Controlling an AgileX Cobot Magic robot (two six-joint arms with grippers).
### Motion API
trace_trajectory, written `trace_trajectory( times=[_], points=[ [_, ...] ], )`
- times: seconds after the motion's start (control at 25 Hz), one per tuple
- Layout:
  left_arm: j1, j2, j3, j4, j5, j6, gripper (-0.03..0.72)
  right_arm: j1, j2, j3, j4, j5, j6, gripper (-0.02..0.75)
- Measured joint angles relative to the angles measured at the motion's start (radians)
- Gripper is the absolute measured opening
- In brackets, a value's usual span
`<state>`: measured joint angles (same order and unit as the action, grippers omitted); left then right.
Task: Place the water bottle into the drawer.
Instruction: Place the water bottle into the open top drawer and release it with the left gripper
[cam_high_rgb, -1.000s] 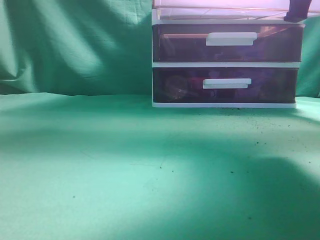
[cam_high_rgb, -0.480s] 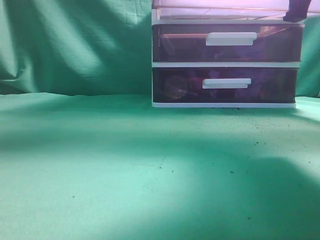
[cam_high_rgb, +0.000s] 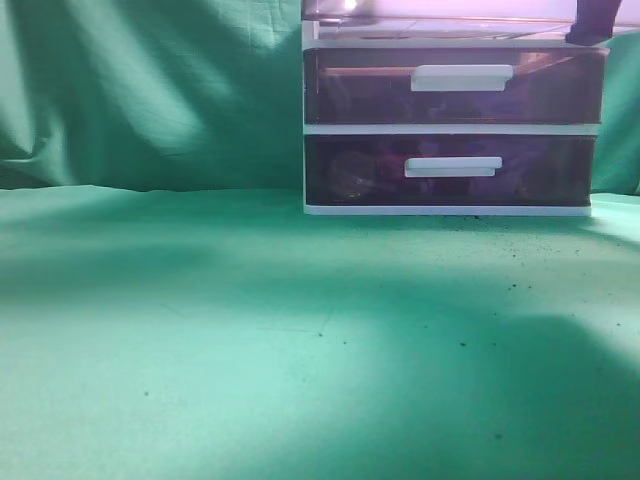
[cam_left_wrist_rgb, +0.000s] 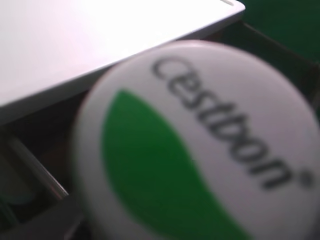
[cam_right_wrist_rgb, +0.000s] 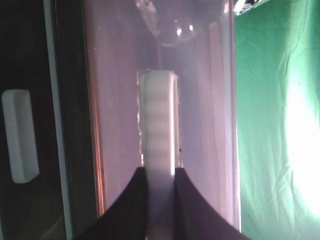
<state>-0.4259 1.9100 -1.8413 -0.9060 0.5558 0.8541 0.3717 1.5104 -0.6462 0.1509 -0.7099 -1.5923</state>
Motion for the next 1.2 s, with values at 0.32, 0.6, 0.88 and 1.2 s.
trace_trajectory(
  times=[0.32, 0.6, 0.88, 1.2],
  points=[
    [0.003, 0.006, 0.000, -0.034, -0.021, -0.014, 0.652, 0.000, -0.002, 0.001, 0.004, 0.003, 0.002, 0.095],
    [-0.014, 0.006, 0.000, -0.254, -0.126, 0.112, 0.641, 0.000, -0.002, 0.001, 0.004, 0.003, 0.012, 0.095],
    [-0.101, 0.077, -0.004, -0.613, -0.153, 0.392, 0.600, 0.000, -0.002, 0.001, 0.010, 0.003, 0.012, 0.095],
    [-0.217, 0.253, -0.180, -0.847, -0.202, 0.708, 0.600, 0.000, -0.002, 0.001, 0.028, 0.005, 0.012, 0.095]
  ],
)
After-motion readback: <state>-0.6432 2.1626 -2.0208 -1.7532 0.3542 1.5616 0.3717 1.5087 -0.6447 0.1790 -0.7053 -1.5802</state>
